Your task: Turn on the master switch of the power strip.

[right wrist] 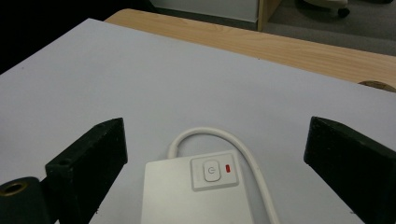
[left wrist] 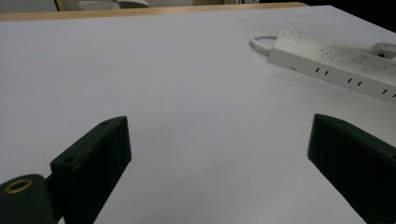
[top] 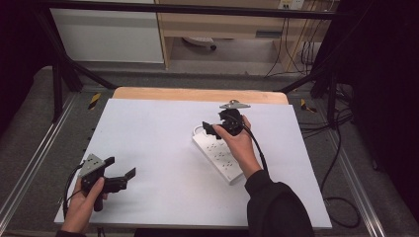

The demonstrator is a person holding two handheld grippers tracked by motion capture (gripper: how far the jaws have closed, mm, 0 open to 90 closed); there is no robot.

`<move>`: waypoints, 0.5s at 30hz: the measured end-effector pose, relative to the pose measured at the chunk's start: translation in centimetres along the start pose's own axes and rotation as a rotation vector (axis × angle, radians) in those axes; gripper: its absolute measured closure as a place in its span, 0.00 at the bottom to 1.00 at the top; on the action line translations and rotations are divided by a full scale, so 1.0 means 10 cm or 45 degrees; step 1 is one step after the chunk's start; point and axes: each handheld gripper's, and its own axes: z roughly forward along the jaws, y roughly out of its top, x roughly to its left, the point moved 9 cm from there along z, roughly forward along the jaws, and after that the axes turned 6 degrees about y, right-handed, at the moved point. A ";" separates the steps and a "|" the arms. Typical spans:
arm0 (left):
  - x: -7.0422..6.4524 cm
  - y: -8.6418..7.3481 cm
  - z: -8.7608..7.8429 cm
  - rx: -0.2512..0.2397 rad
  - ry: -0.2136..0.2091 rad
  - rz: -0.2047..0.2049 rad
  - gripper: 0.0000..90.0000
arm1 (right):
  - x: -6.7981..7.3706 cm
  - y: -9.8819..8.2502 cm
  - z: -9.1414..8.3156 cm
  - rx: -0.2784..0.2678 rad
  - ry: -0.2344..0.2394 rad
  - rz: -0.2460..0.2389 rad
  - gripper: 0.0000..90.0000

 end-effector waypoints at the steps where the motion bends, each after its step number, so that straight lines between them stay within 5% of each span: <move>1: 0.00 0.00 0.00 0.003 0.001 0.000 0.07 | 0.00 0.01 -0.03 -0.007 0.005 0.001 0.08; 15: 0.01 0.00 0.00 0.004 0.000 -0.013 0.07 | 0.04 0.06 -0.37 -0.057 0.068 -0.010 0.09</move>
